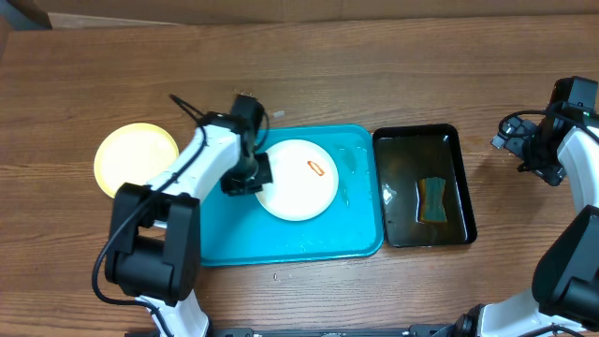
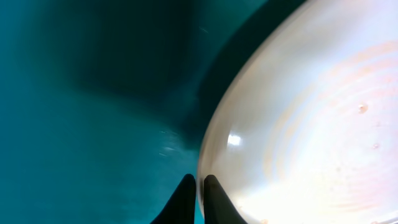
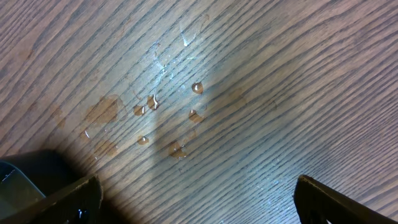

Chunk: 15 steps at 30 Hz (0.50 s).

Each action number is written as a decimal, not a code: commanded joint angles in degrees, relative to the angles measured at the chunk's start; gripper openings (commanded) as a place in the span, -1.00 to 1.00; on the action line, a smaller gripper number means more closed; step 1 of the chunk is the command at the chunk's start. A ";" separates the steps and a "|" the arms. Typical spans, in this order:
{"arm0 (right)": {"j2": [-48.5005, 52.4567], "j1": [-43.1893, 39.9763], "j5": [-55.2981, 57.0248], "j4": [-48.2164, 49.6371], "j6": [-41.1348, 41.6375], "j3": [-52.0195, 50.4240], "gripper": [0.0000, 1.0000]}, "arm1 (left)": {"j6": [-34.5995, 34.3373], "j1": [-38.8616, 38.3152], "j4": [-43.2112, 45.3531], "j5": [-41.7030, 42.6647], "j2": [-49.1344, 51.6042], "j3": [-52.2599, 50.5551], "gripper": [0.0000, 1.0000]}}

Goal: Clean dirty plates on tray and stack at the side
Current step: 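Release the yellow plate and grip the white plate rim with left gripper, then slide the white plate right onto the teal tray center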

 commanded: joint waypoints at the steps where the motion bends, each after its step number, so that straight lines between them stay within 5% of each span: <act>1: -0.26 -0.02 0.02 0.20 0.15 0.28 1.00 | 1.31 -2.73 0.28 0.22 -1.38 -0.70 -0.61; 4: -0.26 -0.02 0.02 0.20 0.15 0.28 1.00 | 1.49 -3.52 0.72 0.20 -1.38 -0.68 -0.38; 12: -0.26 -0.02 0.02 0.20 0.15 0.28 1.00 | 1.42 -2.64 1.53 0.44 -1.38 -0.68 -0.46; 15: -0.26 -0.02 0.02 0.20 0.15 0.28 1.00 | 1.46 -2.25 1.53 0.04 -1.38 -0.68 -0.91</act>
